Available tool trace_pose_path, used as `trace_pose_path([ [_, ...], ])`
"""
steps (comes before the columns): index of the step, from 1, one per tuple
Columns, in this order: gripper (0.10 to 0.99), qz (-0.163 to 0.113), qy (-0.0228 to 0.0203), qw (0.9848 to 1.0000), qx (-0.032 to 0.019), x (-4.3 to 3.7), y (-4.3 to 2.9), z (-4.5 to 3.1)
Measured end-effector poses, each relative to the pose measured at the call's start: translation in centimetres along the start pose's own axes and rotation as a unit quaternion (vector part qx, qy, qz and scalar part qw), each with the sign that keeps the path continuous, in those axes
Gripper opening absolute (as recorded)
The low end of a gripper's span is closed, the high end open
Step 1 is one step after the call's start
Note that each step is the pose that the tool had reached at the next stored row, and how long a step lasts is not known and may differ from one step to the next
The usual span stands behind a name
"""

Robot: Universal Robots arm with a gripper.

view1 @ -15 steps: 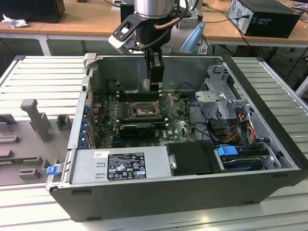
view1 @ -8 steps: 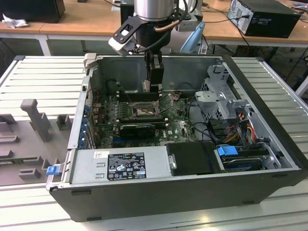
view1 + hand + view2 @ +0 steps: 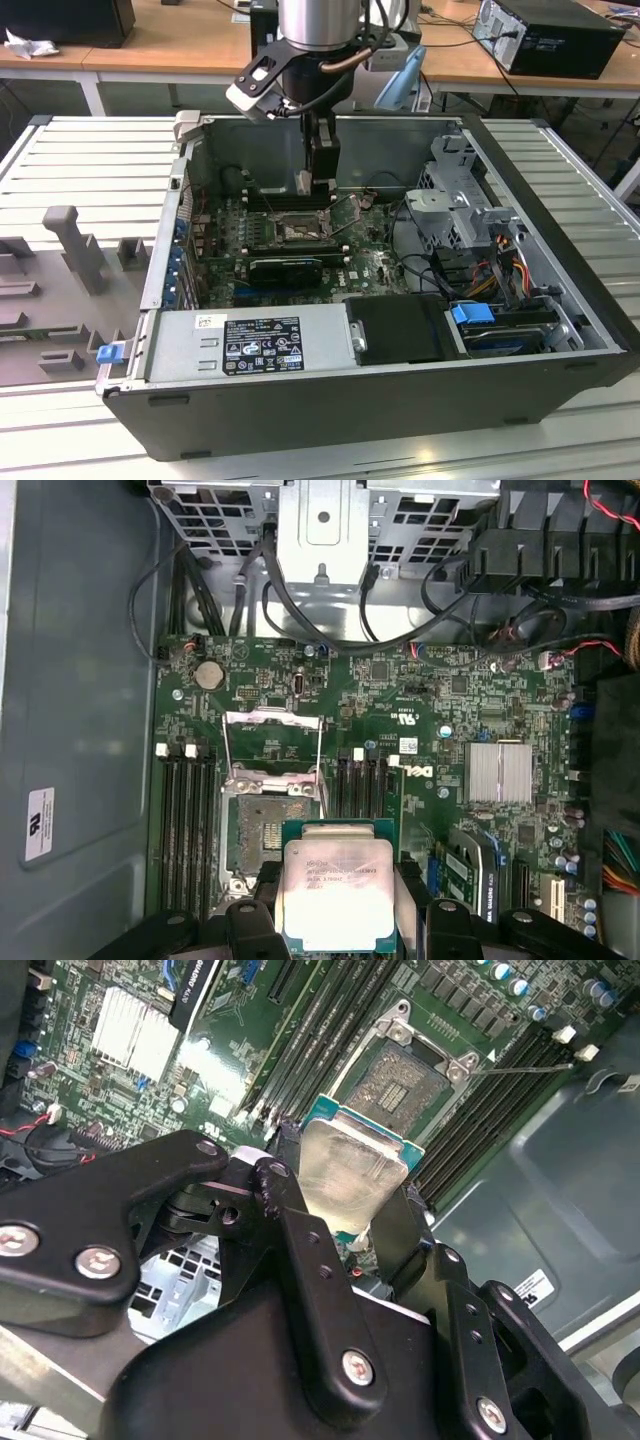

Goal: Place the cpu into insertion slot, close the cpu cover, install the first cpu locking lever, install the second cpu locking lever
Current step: 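Place the cpu into insertion slot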

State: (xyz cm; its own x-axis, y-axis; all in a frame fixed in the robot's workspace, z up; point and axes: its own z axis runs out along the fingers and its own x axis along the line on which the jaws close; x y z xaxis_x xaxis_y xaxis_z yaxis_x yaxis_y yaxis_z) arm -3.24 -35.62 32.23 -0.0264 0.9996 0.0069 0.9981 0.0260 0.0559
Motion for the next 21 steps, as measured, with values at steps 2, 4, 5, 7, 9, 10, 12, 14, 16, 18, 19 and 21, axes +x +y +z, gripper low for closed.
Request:
trace_pose_path([
  [2, 0.529, 0.0, -0.0002, 1.0, 0.0001, 0.0, -0.01, 0.12],
  [4, 0.529, 0.0, -0.0005, 1.0, 0.0003, 0.0, -0.02, 0.28],
  [5, 0.529, 0.0, -0.0006, 1.0, 0.0003, 0.0, -0.02, 0.37],
  [7, 0.529, 0.0, -0.0009, 1.0, 0.0006, 0.0, -0.03, 0.64],
  [9, 0.529, 0.0, -0.0013, 1.0, 0.0009, 0.02, -0.05, 1.01],
  [10, 0.529, 0.0, -0.0015, 1.0, 0.001, 0.05, -0.07, 1.26],
  [12, 0.529, 0.0, -0.0018, 1.0, 0.0012, 0.11, -0.09, 1.66],
  [14, 0.529, 0.0, -0.0021, 1.0, 0.0016, 0.19, -0.11, 2.16],
  [16, 0.529, 0.0, -0.002, 1.0, 0.0018, 0.21, -0.12, 2.4],
  [18, 0.529, 0.0, -0.002, 1.0, 0.0026, 0.22, -0.15, 2.71],
  [19, 0.529, 0.0, -0.002, 1.0, 0.0029, 0.22, -0.16, 2.84],
  [21, 0.529, 0.0, -0.002, 1.0, 0.0036, 0.21, -0.18, 3.32],
])
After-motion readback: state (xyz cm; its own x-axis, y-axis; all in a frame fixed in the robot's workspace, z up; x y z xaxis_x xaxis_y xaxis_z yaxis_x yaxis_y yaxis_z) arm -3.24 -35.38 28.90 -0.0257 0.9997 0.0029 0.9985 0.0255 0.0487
